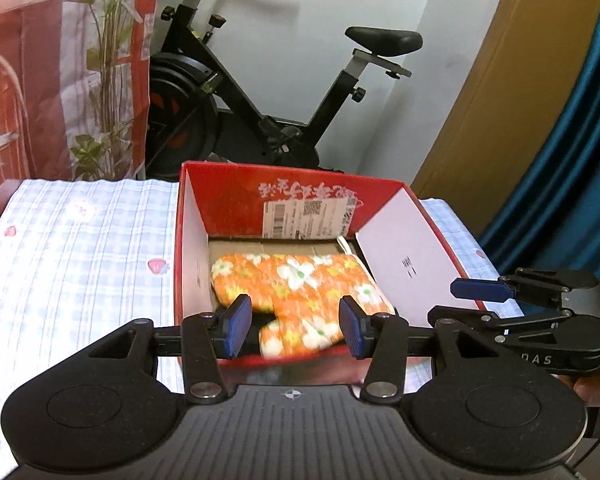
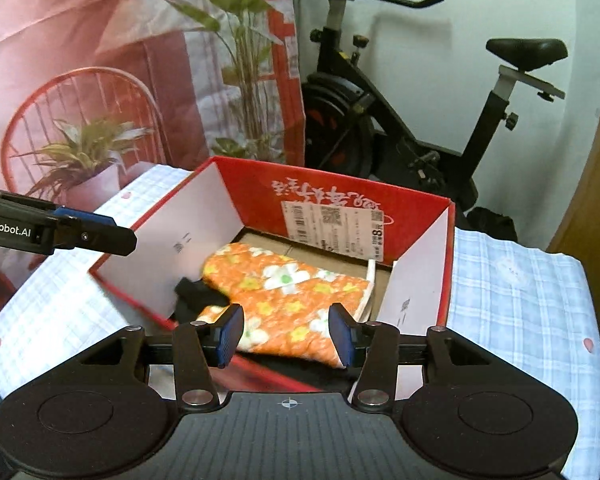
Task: Organize soft objects
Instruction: 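Close the left tool on the blue snack bag while the right tool grips it too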
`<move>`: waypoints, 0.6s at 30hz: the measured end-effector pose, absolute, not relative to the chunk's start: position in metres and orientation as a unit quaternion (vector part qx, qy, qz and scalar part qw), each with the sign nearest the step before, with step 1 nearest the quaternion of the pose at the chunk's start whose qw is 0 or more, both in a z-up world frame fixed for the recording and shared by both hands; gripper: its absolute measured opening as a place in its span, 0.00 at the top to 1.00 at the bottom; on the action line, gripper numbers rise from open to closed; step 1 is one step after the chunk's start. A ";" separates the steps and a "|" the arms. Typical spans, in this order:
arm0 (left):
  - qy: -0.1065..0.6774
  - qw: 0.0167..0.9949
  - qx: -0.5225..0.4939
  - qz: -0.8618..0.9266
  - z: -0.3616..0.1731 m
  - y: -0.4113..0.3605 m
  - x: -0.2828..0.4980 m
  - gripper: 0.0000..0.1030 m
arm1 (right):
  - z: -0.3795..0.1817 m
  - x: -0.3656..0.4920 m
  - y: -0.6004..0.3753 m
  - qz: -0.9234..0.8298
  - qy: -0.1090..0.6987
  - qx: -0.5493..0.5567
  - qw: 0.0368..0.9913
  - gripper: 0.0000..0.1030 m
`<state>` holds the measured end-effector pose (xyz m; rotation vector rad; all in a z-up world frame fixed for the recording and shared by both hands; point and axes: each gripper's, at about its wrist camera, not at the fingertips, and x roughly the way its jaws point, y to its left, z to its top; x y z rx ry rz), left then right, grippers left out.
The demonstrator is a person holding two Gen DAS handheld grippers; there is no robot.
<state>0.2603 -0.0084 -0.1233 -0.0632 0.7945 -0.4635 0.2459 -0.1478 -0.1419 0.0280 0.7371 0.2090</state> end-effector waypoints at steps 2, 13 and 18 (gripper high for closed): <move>0.385 0.894 -0.036 -0.224 -0.129 -0.005 0.250 0.51 | -0.142 0.234 -0.145 0.108 0.356 0.020 0.928 0.57; 0.429 0.876 -0.084 -0.204 -0.176 0.014 0.216 0.51 | -0.189 0.192 -0.123 0.109 0.382 0.050 0.916 0.57; 0.450 0.864 -0.107 -0.201 -0.195 0.018 0.211 0.51 | -0.216 0.186 -0.124 0.097 0.403 0.089 0.906 0.56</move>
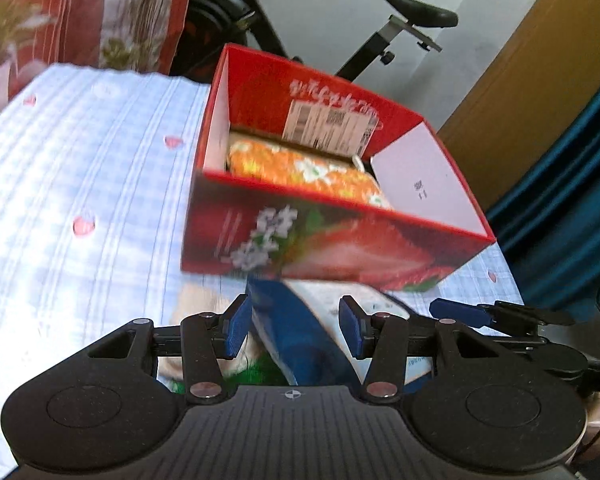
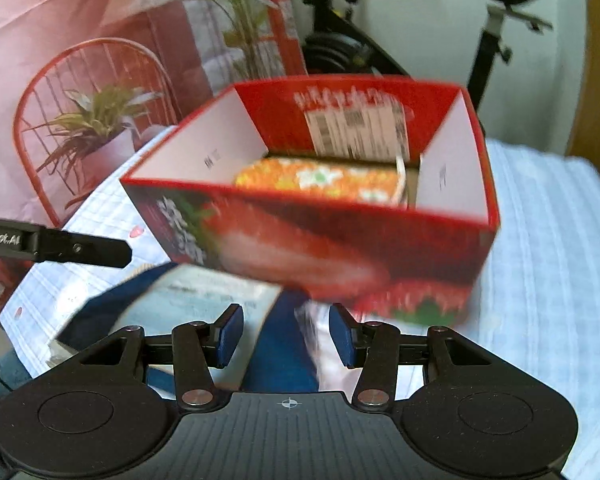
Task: Organize soft objects
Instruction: 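Close the left tool on the blue snack bag while the right tool grips it too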
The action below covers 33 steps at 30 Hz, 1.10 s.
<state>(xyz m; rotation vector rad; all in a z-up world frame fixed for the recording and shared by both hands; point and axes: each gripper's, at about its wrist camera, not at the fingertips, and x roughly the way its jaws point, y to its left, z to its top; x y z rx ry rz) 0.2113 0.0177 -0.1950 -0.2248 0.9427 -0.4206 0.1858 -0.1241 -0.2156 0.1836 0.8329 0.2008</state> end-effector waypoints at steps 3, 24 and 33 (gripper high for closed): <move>0.457 0.859 -0.113 -0.200 -0.204 0.016 0.209 0.51 | -0.221 0.183 -0.124 0.102 0.405 0.106 0.902 0.53; 0.470 0.847 -0.104 -0.226 -0.222 0.001 0.201 0.51 | -0.233 0.185 -0.121 0.121 0.414 0.148 0.890 0.48; 0.447 0.858 -0.096 -0.234 -0.214 0.005 0.198 0.64 | -0.226 0.179 -0.116 0.130 0.404 0.139 0.895 0.57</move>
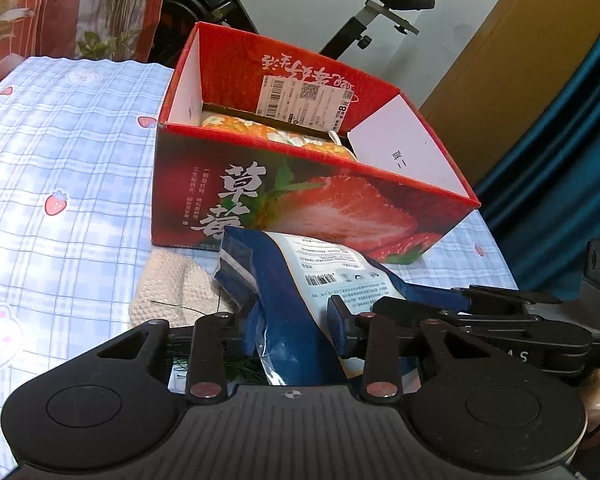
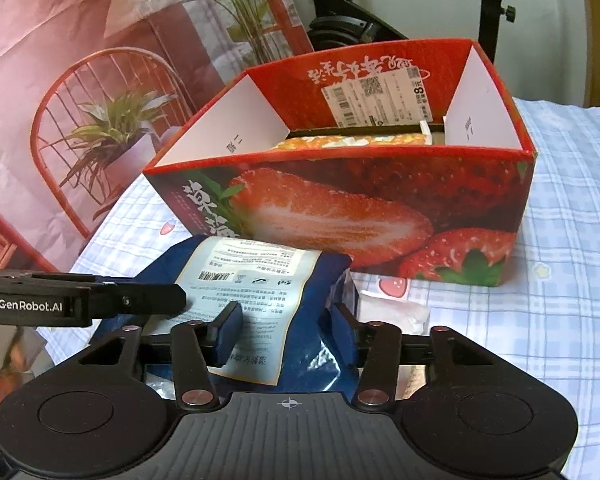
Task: Organize soft objects
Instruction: 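Close the left tool on the blue snack bag while the right tool grips it too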
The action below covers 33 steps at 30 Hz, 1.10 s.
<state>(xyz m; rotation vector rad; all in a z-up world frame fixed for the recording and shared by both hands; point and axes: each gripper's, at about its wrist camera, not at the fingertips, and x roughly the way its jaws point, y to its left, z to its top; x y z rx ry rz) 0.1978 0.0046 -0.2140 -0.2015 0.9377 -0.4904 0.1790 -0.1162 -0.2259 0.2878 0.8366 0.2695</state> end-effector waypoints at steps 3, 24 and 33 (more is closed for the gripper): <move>0.446 0.859 -0.095 -0.235 -0.212 0.006 0.197 0.64 | -0.222 0.176 -0.112 0.136 0.398 0.127 0.898 0.57; 0.463 0.843 -0.131 -0.242 -0.226 0.023 0.195 0.65 | -0.215 0.168 -0.114 0.154 0.393 0.126 0.898 0.76; 0.467 0.838 -0.126 -0.251 -0.236 0.022 0.196 0.64 | -0.228 0.170 -0.118 0.138 0.418 0.134 0.888 0.61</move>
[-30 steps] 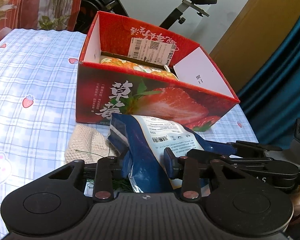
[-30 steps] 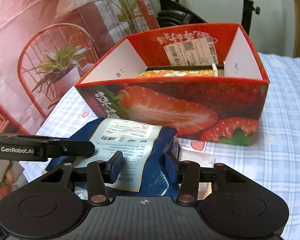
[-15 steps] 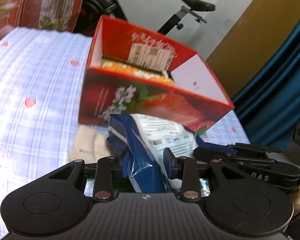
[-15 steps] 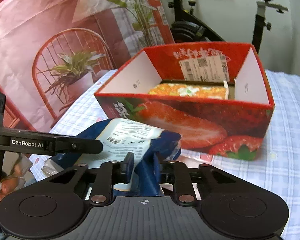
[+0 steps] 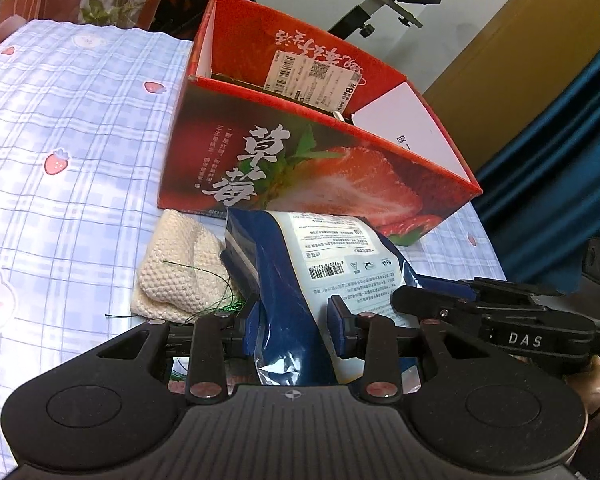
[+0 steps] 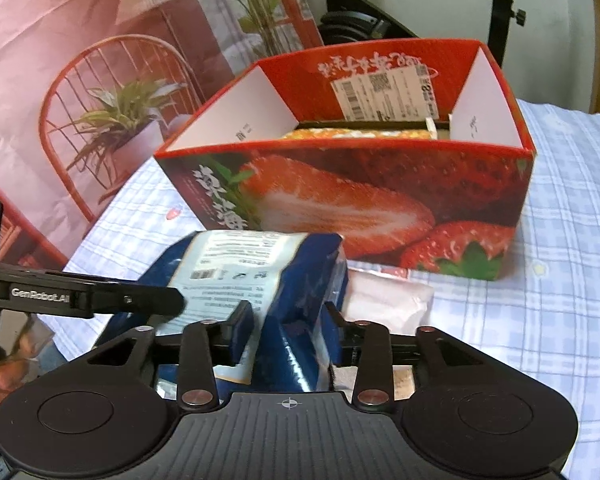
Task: Organize soft objects
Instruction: 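Close the left tool on the blue snack bag while the right tool grips it too, then carry the snack bag with both tools into the box and open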
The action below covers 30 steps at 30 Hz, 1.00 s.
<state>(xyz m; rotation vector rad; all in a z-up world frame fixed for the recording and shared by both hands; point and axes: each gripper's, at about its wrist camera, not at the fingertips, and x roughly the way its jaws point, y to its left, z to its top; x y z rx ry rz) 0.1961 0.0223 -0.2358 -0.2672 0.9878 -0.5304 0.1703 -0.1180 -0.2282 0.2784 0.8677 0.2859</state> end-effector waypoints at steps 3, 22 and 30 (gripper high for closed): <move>0.459 0.844 -0.116 -0.254 -0.235 0.020 0.195 0.69 | -0.232 0.170 -0.121 0.145 0.421 0.149 0.883 0.64; 0.333 0.891 -0.087 -0.295 -0.144 0.030 0.188 0.76 | -0.135 0.159 -0.115 0.201 0.298 0.107 0.927 0.88; 0.285 0.920 -0.025 -0.269 -0.116 0.003 0.242 0.77 | -0.105 0.215 -0.111 0.183 0.274 0.042 0.943 0.88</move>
